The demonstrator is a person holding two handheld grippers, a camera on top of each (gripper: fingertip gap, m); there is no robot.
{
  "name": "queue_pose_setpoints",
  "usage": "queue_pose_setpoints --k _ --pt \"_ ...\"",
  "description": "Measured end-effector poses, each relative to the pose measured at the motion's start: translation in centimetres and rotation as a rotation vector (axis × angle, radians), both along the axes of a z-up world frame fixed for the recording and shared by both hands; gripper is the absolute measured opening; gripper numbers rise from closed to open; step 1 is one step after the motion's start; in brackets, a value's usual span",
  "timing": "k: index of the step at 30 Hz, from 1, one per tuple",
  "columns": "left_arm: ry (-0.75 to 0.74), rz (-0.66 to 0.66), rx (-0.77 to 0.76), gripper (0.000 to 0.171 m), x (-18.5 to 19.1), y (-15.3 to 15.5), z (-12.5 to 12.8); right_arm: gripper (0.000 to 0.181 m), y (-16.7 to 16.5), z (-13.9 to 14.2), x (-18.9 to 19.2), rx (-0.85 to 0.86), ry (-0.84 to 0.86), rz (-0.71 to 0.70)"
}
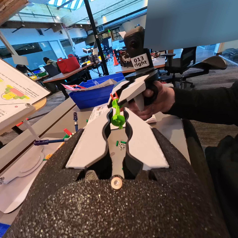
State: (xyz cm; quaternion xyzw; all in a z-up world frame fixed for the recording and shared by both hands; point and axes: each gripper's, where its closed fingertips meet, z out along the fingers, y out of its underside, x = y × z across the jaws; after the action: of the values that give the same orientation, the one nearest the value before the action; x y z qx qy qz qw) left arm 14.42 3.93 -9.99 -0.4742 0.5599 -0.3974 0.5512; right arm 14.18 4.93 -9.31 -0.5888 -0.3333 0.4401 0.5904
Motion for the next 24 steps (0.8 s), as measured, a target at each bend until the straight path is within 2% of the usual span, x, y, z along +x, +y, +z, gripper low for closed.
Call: queue_pose_setpoints --k 4,10,16,19,24 --pt "-0.004 -0.049 0.009 0.013 -0.2 -0.7 0.4 0.014 -0.8 0.7 -0.2 0.026 0.076 0.042" --pt "-0.026 -0.196 -0.006 0.012 -1.2 -2.1 0.6 0.013 -2.7 0.8 -0.8 0.032 0.161 0.211" --pt "0.001 -0.315 -0.011 0.012 -1.9 -3.5 0.0 0.007 -4.1 -0.1 -1.1 0.102 0.075 0.284" --pt "0.038 -0.317 0.031 0.012 -2.0 -3.5 -0.4 0.007 -4.1 -0.6 -1.2 0.128 0.022 0.278" --pt "0.038 -0.325 0.051 0.01 -1.9 -4.4 -0.3 0.007 -4.9 -0.7 -1.1 0.16 0.025 0.319"
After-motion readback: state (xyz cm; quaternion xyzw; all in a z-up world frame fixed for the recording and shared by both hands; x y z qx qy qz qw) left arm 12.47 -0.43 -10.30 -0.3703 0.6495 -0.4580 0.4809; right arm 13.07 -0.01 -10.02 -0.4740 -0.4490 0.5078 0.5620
